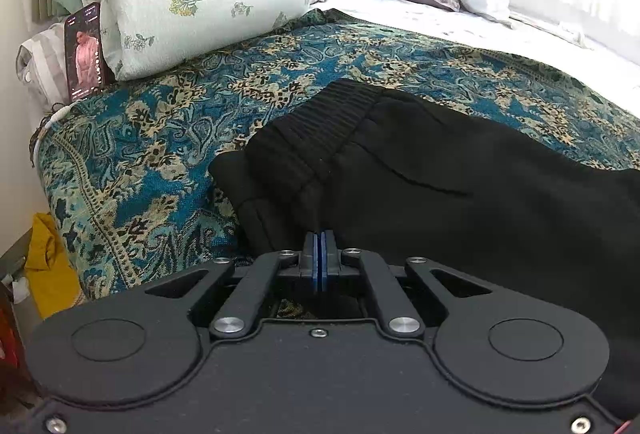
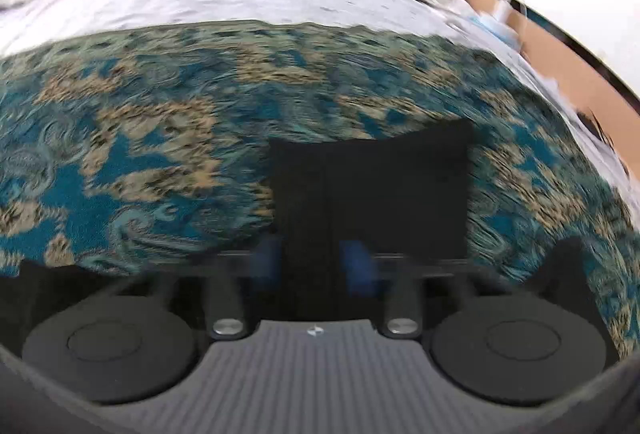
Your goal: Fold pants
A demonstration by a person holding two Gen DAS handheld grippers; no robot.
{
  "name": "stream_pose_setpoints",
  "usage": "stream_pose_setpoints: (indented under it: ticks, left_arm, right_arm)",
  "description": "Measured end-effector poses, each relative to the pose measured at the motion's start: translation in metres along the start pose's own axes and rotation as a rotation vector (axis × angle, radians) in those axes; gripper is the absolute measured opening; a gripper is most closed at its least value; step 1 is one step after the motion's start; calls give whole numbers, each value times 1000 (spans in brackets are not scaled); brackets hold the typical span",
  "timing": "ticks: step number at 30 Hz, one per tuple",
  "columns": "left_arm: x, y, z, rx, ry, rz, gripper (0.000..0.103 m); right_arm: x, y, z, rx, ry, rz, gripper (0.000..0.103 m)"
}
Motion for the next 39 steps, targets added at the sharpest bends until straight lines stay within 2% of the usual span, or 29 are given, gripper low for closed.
stream_pose_setpoints:
  ticks: [1,7,10,11,14,16,18,21,22,23,24,26,28,29,30,31,32,34,36,38,39]
  left_arm:
    - [0,0,0,0,-1,-1,4]
    - [2,1,0,4,1,0,4]
    - [7,1,6,4,-20,7,4]
    - [9,1,8,3,-31,10,4]
    - [12,-2,13,14,-50,9,3]
    - [14,-3,15,43,-40,-5,3]
    - [14,-2,16,37,-44,8,3]
    - [11,-2,13,33,-25,13,4]
    - [10,-4,11,30,-21,12,4]
    - [9,-5,10,23,-22,13,6]
    - [9,-6,8,17,-24,15,7]
    - [8,-9,5,-6,-27,17,8]
    - [7,-14,1,-36,-24,9,9]
    - [7,-17,-1,-51,-17,3,9]
    - [6,-19,-4,-61,-10,-2,12]
    - [6,-21,-7,-70,0,-7,22]
    - [6,-23,-11,-81,10,-11,33]
    - [4,-24,-18,-95,27,-18,44]
    - [3,-26,-25,-108,51,-21,50]
    - [0,-24,-30,-105,77,-24,61]
    - [-1,-23,-31,-100,84,-25,64]
  right_arm:
    - [-3,-2,-8,-11,19,1,6]
    - [-46,-36,-84,-50,121,-47,4]
    - [-72,-52,-136,-100,191,-45,4]
    - [-81,-56,-151,-100,217,-38,4]
    - [-117,-62,-192,-29,355,11,5]
    - [-139,-66,-205,-12,416,32,5]
    - [-160,-71,-211,3,446,40,5]
    - [-178,-72,-208,13,439,40,7]
    - [-180,-72,-207,12,423,26,27]
    - [-181,-74,-206,12,409,13,38]
    - [-181,-76,-205,11,404,8,42]
    - [-181,-84,-203,-16,395,2,62]
    - [-178,-93,-202,-62,368,-11,63]
    - [-177,-100,-198,-91,351,-23,67]
    - [-176,-107,-192,-111,336,-40,69]
    - [-174,-115,-183,-112,315,-63,72]
    - [-172,-121,-173,-94,293,-85,75]
    - [-164,-135,-142,-38,239,-133,77]
    - [-155,-146,-102,39,168,-176,77]
    - [-146,-155,-56,132,89,-213,77]
    - [-142,-159,-31,182,44,-233,77]
Point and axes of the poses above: each gripper's, at about its wrist camera, not at the fingertips, and y roughly the way its jaws point, z to its left, x to its top, the point moved 4 cm from there along y, roughly the way its jaws point, and after that the axes turned 11 degrees about -y, right-handed, at the moved point
